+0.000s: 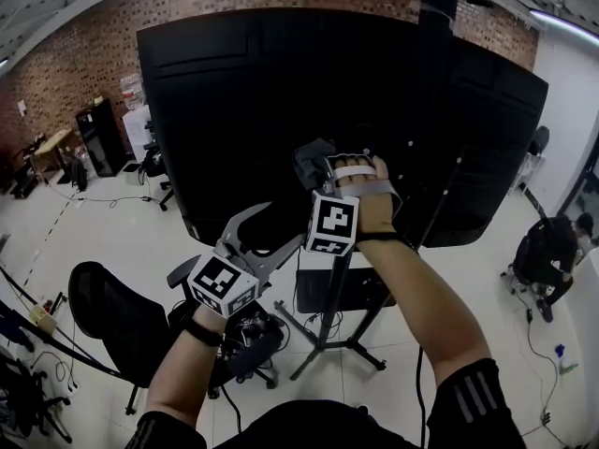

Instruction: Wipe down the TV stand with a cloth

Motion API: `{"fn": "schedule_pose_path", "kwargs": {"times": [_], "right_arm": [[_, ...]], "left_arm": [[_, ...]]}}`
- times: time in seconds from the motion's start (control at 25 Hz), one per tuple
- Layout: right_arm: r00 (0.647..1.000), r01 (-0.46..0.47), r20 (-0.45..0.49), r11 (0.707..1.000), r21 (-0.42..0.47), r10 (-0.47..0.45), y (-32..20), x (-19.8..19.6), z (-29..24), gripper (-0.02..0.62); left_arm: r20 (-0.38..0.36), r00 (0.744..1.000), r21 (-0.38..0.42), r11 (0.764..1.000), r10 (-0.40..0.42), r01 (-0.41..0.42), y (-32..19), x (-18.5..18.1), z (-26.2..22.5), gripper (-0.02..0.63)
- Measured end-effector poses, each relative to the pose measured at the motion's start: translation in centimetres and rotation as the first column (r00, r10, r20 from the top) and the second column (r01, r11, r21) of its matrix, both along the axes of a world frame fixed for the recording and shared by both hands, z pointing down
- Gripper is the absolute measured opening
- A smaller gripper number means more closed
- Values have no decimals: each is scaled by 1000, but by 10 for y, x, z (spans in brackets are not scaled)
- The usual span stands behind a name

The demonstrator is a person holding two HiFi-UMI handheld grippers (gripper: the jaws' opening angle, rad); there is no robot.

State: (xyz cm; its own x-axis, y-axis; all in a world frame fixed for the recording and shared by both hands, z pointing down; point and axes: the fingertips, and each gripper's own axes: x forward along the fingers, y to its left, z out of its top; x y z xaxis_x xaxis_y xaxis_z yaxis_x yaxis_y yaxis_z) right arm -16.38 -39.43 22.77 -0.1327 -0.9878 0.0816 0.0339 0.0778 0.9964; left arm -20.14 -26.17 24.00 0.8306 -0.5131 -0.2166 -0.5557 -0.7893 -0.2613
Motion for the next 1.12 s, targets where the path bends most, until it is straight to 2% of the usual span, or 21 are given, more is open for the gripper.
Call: {"fn": "schedule_pose_path", "kwargs": {"times": [0.24, 0.32, 0.84, 1.0, 1.12], "right_arm": [[989, -71, -133, 997, 11, 71, -20, 3, 3, 26], [986, -74, -149, 997, 10, 75, -24, 1, 6, 26], [998, -21, -57, 1000, 15, 22, -34, -14, -2, 25], [999, 26, -23, 999, 47, -24, -29, -20, -2, 25], [995, 98, -6, 993, 64, -98, -19, -37, -1, 25]], "left_arm": [[-5, 1000, -17, 1000, 0, 0, -9, -13, 9, 310], [-11, 1000, -21, 1000, -4, 3, -10, -17, 10, 310], [-24, 998, -35, 998, -57, 56, -20, -56, 14, 310], [-22, 997, -43, 997, -71, 70, -24, -66, 20, 311], [-24, 997, -41, 997, -74, 73, -25, -68, 20, 310]]}}
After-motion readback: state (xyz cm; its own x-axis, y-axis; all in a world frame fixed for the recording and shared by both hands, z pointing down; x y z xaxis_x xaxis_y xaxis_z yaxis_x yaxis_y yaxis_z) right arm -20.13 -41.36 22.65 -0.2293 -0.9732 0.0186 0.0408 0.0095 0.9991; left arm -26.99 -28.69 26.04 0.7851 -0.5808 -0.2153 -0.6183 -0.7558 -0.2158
